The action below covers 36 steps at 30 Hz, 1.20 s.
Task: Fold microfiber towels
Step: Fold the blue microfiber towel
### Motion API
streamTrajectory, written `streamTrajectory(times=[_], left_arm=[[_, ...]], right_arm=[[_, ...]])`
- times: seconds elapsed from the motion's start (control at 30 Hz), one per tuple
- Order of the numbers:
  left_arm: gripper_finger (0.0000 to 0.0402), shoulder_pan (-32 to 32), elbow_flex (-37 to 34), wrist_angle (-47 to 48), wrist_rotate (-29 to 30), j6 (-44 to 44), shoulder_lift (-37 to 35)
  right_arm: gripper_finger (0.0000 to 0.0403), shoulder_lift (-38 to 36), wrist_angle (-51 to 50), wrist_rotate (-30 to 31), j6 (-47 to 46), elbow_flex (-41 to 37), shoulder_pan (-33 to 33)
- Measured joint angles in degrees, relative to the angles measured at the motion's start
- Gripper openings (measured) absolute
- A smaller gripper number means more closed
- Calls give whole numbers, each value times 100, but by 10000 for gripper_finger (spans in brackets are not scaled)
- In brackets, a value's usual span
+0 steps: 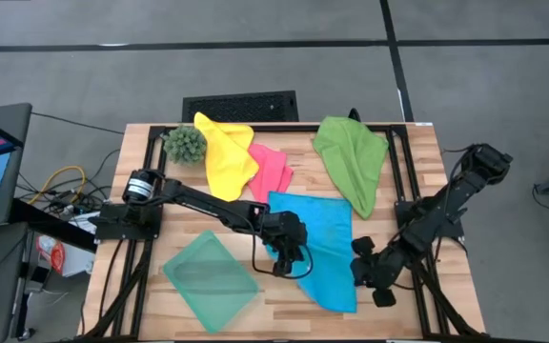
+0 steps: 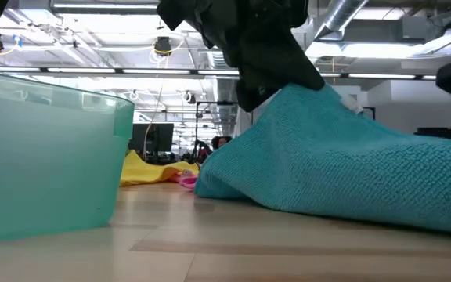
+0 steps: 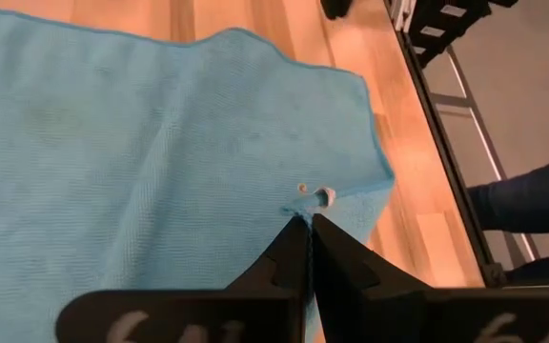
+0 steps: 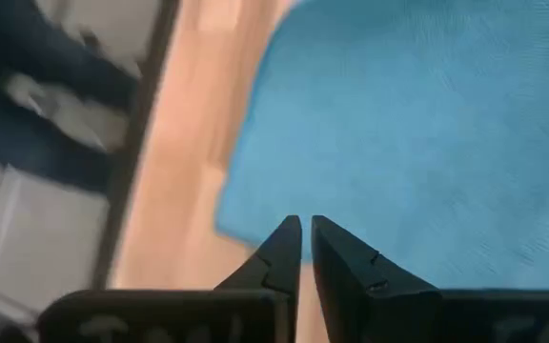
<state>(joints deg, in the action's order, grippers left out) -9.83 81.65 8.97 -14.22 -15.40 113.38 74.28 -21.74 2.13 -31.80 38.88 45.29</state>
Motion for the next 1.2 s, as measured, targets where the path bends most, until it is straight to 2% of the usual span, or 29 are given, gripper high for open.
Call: streamTrajectory(times=[0.13, 0.27, 0.37, 0.57, 0.73, 0.83, 0.97, 1.2], left_arm=[[0, 43, 4, 85, 18, -14, -58], [0, 85, 2, 364, 203, -87, -185], [0, 97, 2, 566, 441, -90, -347], [0, 94, 2, 1092, 1007, 36, -589], [0, 94, 2, 1322, 1196, 77, -581], [0, 137, 2, 1392, 1208, 67, -581], [0, 244, 2, 1426, 1202, -15, -581], [0, 380, 2, 1445, 1209, -11, -579]], right_arm=[[21, 2, -670, 358, 368, 413, 118], [17, 1, -736, 878, 491, 661, 237], [42, 0, -750, 1096, 430, 688, 261], [121, 2, -813, 1128, 4, 685, 143], [191, 2, -750, 1122, -428, 685, 110], [220, 2, -717, 1111, -832, 685, 172], [229, 4, -571, 1130, -1209, 681, 345], [207, 23, -336, 1506, -1518, 681, 762]])
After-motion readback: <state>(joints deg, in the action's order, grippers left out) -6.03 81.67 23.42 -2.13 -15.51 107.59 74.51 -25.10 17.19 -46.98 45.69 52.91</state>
